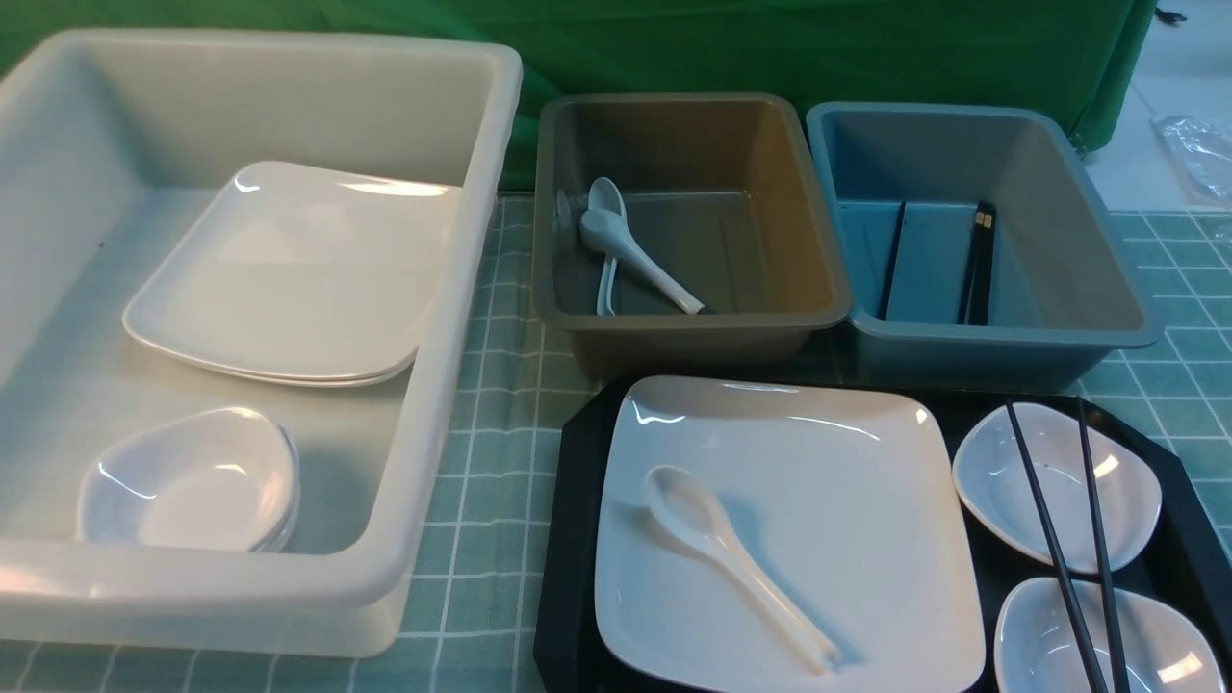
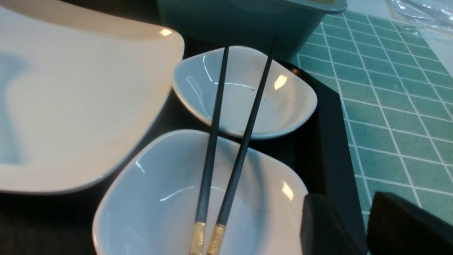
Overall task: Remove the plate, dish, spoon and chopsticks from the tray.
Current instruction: Use the right arm to grab a pair of chopsticks from the plate
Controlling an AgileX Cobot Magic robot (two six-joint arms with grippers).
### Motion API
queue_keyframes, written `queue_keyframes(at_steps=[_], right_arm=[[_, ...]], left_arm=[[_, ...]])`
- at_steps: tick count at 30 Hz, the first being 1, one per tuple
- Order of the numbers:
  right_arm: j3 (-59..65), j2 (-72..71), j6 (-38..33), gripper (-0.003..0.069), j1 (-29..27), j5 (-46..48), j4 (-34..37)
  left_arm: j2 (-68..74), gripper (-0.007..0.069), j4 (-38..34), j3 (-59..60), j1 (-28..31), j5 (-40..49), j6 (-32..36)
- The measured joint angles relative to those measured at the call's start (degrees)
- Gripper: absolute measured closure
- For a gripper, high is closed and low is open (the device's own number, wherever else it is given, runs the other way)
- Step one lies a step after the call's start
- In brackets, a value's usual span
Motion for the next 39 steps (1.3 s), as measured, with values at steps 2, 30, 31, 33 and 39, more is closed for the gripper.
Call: queue_keyframes(at_steps=[2, 30, 31, 33, 39], right_arm=[[0.0, 0.0, 0.0, 0.0417, 0.0, 0.0, 0.0], [-3.6, 0.0, 40.4, 0.0461, 0.3, -21.9, 13.0], [-6.3, 0.4, 38.7, 0.0495, 0.6, -17.1, 13.1], [-11.3, 2.1, 33.6, 0.0572, 1.3, -7.9, 13.1], [-29.9, 23.8, 25.3, 0.0633, 2.5, 15.5, 6.6]], left_arm=[[0.0, 0.0608, -0.1, 0.0, 0.0, -2.8, -2.7], [50.5, 0.0608, -1.0, -48.8, 0.0, 67.8, 14.6], [53.1, 0.0608, -2.9, -48.8, 0.0, 69.7, 17.1], [56.8, 0.0609, -4.9, -48.8, -0.1, 71.8, 20.3], [61.1, 0.0624, -5.6, -49.1, -8.9, 69.5, 23.3]])
